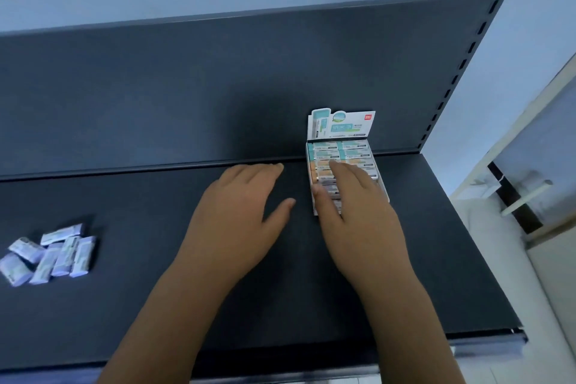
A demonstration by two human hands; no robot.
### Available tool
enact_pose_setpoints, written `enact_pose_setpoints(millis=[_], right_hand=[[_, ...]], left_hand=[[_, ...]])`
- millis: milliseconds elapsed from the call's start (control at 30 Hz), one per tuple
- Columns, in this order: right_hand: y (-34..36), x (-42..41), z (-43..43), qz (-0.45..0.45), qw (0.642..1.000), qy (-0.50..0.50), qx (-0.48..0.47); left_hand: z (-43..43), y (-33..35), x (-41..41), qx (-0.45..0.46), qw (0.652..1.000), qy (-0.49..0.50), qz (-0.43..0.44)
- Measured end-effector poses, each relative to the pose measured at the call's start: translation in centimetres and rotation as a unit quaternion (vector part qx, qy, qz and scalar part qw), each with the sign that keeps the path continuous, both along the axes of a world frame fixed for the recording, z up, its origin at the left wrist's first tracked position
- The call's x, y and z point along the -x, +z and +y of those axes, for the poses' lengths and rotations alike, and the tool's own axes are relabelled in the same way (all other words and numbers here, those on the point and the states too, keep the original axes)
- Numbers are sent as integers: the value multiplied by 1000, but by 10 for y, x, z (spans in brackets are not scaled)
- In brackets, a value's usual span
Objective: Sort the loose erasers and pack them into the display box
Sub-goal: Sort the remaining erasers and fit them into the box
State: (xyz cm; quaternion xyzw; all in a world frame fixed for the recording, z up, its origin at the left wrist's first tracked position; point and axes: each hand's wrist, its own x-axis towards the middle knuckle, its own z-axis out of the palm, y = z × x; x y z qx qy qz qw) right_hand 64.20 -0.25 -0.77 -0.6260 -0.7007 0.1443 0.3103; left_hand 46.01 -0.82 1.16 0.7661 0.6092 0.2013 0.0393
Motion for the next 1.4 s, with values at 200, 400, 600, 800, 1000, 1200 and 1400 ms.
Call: enact_pose_setpoints(millis=[200, 400, 600, 800, 1000, 1200, 1400], right_hand=[[4, 60, -6, -39, 998, 50, 9], [-1, 173, -25, -55, 995, 84, 15], [-12, 306, -56, -42, 994, 90, 42], [-27, 395, -84, -44, 991, 117, 44], [-25, 437, -94, -90, 988, 125, 12], [-19, 443, -100, -138, 986, 91, 35], [-23, 434, -99, -135, 989, 65, 13]], left_hand=[[-10, -10, 67, -2, 999, 34, 30], [-33, -26, 180, 12, 998, 58, 24], [-56, -36, 306, 56, 997, 47, 4], [-79, -43, 389, 73, 996, 26, -50], [-88, -51, 426, 125, 992, -6, -26], [-91, -45, 435, 143, 988, -51, -38], [-89, -42, 425, 145, 984, -103, 0]])
